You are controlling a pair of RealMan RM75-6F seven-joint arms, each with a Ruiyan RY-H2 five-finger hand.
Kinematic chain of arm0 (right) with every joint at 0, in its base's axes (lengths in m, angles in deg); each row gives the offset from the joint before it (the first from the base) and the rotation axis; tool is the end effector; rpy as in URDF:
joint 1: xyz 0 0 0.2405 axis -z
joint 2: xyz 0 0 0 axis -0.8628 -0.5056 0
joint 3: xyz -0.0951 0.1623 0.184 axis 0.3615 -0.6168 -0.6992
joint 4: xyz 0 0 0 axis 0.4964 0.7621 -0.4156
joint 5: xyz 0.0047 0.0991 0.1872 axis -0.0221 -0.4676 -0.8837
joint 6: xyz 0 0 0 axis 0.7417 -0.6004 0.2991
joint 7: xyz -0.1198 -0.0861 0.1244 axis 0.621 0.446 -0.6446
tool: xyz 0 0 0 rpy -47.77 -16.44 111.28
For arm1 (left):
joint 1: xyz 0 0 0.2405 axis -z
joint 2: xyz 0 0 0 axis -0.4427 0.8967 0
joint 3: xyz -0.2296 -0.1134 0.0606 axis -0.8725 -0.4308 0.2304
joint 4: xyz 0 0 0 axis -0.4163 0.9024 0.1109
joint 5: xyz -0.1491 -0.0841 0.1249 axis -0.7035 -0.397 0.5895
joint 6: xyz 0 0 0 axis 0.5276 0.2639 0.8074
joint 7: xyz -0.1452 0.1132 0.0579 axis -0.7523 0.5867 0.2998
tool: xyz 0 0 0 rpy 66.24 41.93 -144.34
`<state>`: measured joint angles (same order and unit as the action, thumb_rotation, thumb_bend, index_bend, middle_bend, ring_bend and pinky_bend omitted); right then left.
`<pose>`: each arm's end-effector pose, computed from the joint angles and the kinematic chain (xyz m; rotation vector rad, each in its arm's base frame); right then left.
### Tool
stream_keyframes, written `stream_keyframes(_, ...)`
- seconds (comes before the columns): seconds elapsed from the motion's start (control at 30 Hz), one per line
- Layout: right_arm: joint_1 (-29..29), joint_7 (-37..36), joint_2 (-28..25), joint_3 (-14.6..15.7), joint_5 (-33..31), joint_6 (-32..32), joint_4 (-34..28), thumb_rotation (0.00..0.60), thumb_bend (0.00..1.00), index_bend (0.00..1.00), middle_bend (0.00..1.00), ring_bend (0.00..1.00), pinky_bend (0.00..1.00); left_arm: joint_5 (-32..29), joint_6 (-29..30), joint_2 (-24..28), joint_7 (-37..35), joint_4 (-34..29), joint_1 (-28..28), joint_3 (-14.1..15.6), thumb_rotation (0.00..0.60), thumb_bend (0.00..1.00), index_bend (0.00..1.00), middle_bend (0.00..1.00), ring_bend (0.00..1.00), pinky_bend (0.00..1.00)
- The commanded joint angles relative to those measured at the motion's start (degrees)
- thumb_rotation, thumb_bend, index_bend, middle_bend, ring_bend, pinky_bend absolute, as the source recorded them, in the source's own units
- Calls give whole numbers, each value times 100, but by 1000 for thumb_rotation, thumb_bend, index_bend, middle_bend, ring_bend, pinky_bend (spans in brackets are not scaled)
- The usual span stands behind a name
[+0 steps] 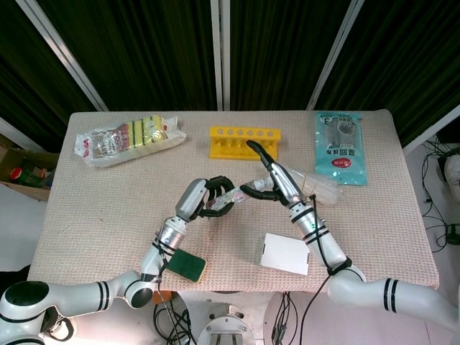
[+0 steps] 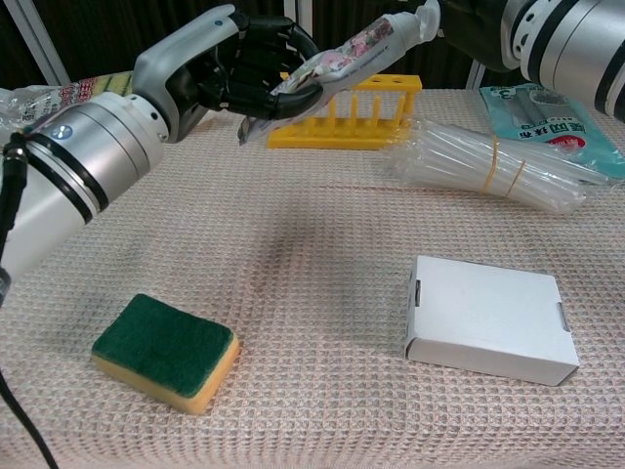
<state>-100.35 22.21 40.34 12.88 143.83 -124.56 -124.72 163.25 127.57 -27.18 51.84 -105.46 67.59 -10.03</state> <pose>-0.0534 -0.3889 0.0128 1.4526 -1.7625 1.6870 -0.0397 0.3637 -0.0559 -1.5020 -1.6089 -1.8244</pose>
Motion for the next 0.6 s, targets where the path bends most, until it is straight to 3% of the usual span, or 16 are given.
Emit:
stream_keyframes(0.03, -31, 15, 36, -7, -12, -5, 10, 223, 0, 0, 0, 0, 0, 0, 6, 1, 7, 0, 5, -2, 600, 408, 842, 882, 728, 779)
stream_keyframes(0.6, -302, 588, 186, 46, -276, 77, 20, 220, 0, 0, 0, 0, 0, -79, 70, -1, 244, -4, -11, 2, 600, 408, 842, 883, 729, 778)
